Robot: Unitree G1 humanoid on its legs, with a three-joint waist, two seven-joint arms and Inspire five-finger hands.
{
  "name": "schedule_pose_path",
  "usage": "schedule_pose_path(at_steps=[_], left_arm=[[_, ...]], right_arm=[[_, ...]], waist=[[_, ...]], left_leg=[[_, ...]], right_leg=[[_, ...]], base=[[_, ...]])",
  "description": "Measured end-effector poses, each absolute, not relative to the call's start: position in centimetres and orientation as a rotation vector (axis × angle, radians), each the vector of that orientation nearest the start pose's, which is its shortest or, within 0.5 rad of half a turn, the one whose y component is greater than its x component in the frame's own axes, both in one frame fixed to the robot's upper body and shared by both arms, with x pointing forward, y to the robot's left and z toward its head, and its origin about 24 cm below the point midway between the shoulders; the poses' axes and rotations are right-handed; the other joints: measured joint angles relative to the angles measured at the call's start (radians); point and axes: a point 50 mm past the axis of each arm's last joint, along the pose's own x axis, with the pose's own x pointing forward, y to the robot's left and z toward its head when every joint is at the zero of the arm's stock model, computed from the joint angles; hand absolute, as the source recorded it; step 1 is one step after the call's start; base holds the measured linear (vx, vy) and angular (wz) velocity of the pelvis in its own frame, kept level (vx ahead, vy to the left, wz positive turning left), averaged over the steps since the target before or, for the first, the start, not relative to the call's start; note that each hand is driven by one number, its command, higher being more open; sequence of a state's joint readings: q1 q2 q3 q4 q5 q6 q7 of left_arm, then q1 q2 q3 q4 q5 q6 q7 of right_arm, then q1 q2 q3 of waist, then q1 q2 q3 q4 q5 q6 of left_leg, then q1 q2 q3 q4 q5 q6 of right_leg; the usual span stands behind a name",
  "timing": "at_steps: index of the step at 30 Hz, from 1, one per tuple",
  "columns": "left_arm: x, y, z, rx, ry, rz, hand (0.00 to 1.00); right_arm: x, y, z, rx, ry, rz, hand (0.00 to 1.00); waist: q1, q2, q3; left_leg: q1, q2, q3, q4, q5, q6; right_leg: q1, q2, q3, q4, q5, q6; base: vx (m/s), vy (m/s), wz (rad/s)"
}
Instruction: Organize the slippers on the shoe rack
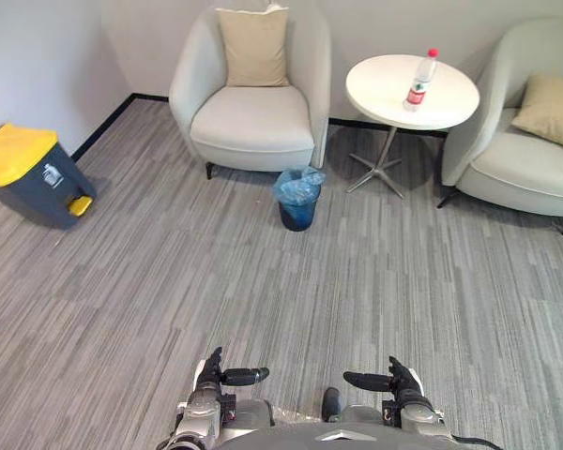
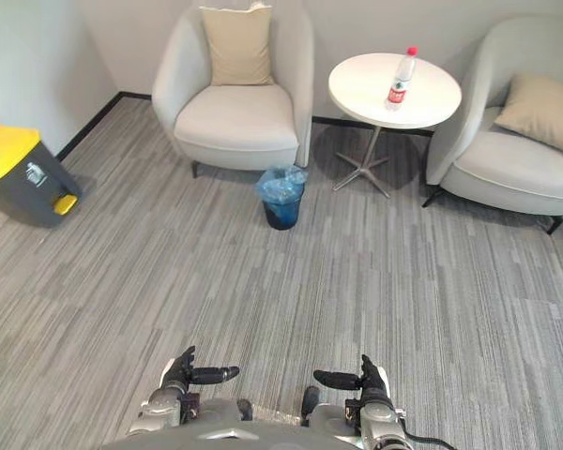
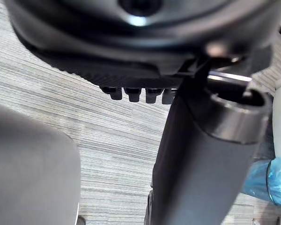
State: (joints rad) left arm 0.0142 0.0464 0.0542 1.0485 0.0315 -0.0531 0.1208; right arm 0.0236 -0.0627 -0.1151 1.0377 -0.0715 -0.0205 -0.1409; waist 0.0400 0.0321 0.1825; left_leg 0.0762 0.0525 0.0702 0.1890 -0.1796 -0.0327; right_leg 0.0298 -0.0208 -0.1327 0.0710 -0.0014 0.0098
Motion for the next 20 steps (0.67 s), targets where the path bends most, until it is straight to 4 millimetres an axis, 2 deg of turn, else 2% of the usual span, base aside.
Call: schedule_pose_path(at_steps=[5, 10, 14, 20], left_arm=[[12.1, 17.7, -15.6, 0.108, 1.028, 0.154, 1.0], [11.8, 18.2, -15.7, 0.13, 1.035, 0.144, 1.0], [11.7, 18.3, -15.7, 0.129, 1.038, 0.14, 1.0], [11.7, 18.4, -15.7, 0.126, 1.039, 0.14, 1.0]], right_arm=[[11.7, -19.8, -15.6, -0.145, 1.055, -0.233, 1.0], [11.2, -19.3, -15.9, -0.127, 1.08, -0.229, 1.0], [10.9, -19.1, -16.0, -0.109, 1.093, -0.237, 1.0], [10.9, -19.0, -16.1, -0.108, 1.1, -0.234, 1.0]], waist=[[-0.015, 0.014, -0.026], [-0.014, -0.012, -0.041], [-0.014, -0.021, -0.046], [-0.013, -0.024, -0.047]], left_leg=[[0.039, -0.023, -0.006, 0.003, 0.002, -0.002], [0.05, -0.042, -0.036, 0.003, 0.015, 0.018], [0.055, -0.045, -0.06, -0.004, 0.016, 0.018], [0.055, -0.045, -0.087, -0.043, 0.021, 0.027]], right_leg=[[0.042, -0.01, -0.001, -0.005, -0.024, 0.018], [0.076, -0.024, -0.011, -0.037, -0.025, 0.021], [0.097, -0.028, -0.031, -0.061, -0.022, 0.023], [0.118, -0.02, -0.051, -0.129, 0.03, 0.023]], base=[[0.15, 0.044, -0.04], [0.03, 0.018, 0.06], [-0.05, -0.002, 0.17], [-0.09, 0.006, 0.11]])
